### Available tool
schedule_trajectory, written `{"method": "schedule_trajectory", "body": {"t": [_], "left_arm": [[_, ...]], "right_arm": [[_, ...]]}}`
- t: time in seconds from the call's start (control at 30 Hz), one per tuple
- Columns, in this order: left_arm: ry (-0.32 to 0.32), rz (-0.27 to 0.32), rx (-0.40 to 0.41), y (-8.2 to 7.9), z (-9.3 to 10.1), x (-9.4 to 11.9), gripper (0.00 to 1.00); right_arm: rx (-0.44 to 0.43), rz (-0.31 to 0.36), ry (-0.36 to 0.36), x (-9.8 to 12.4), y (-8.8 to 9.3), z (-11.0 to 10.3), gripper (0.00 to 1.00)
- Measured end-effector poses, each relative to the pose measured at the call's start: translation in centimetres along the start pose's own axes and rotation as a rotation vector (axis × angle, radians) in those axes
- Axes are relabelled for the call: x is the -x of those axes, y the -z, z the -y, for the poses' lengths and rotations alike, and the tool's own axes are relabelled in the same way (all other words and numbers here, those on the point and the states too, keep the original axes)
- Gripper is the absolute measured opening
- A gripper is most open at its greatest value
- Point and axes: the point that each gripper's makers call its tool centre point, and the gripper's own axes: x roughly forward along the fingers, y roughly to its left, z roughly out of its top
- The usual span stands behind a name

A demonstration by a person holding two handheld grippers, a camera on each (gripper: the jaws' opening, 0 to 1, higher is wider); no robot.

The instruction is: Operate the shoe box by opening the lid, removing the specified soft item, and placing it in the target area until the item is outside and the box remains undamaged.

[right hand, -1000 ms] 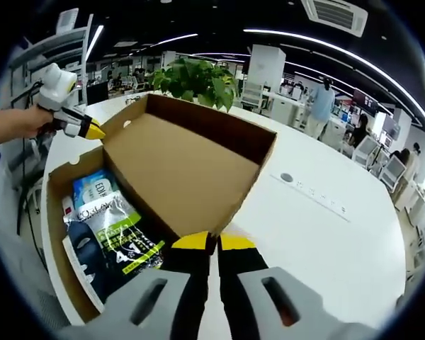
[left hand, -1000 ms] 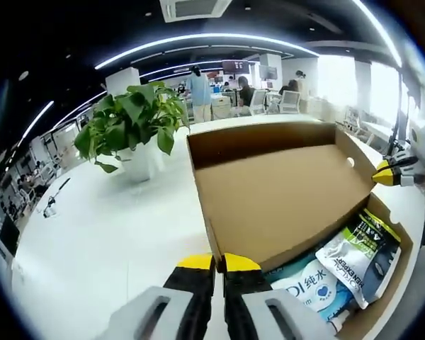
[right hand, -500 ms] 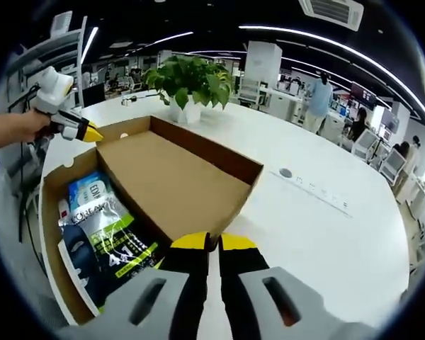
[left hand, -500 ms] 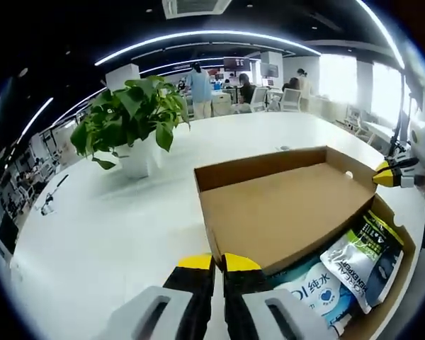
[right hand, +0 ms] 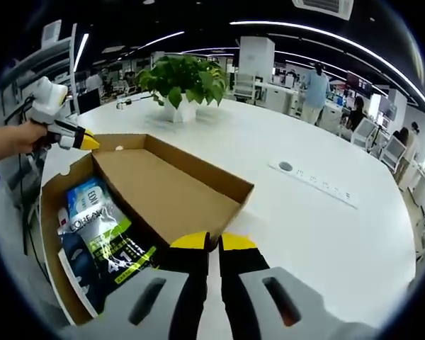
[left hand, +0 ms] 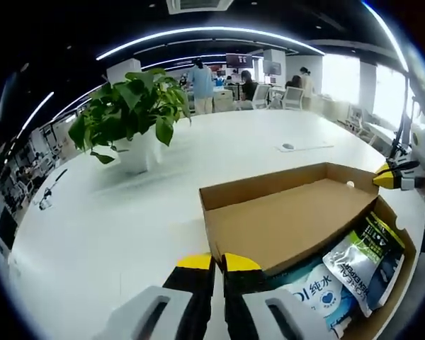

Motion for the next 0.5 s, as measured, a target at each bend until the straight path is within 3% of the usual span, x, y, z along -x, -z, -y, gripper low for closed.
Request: {"method": "schedule_trajectory", "body": {"t": [0.2,0.23,0.5], "left_arm": [[-0.003,-0.029,-0.002,0.3,0.1,0.1,0.04],[0.009,-0.050,-0.005,0.6,0.4,0.3,0.06],[0.029,-0.047,0.015,0.7,1.8,2.5,0.17]], "right_arm": [[0.045,-0.009,-0.018,0.2,-0.3,-0.3,0.04],[0.049,-0.009,-0.023,0.2,-0.3,-0.3,0.04],[0.031,-0.008,-0.053,1.6,-0.5,0.0,0.07]]}}
